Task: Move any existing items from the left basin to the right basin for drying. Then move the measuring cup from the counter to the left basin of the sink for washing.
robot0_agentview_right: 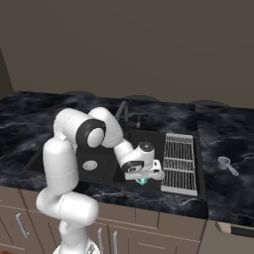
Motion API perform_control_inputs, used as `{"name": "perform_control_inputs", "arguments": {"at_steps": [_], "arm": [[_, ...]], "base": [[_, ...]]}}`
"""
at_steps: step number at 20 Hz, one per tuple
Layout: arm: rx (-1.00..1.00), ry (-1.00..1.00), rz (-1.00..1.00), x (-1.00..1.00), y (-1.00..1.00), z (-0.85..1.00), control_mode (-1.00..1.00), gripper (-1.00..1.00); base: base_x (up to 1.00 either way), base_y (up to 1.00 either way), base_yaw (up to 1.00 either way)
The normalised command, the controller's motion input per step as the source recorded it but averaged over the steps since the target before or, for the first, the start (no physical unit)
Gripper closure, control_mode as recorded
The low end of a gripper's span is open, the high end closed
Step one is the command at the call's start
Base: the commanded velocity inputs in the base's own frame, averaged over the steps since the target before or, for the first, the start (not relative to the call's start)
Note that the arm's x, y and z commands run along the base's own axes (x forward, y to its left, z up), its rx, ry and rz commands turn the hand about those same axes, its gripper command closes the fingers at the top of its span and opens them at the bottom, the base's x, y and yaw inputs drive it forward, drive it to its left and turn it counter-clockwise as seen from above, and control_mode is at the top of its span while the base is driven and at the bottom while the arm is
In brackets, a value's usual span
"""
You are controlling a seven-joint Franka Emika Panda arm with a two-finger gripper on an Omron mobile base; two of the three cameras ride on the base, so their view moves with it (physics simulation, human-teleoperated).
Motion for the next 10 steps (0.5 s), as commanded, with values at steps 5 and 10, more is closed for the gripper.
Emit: {"name": "perform_control_inputs", "arguments": {"at_steps": [5, 10], "arm": [[0.04, 0.00, 0.00, 0.01, 0.00, -0.11, -1.00, 1.00], [0.03, 0.00, 0.00, 0.00, 0.00, -0.10, -1.00, 1.00]], "base": [[0.00, 0.00, 0.00], [0.00, 0.00, 0.00]]}}
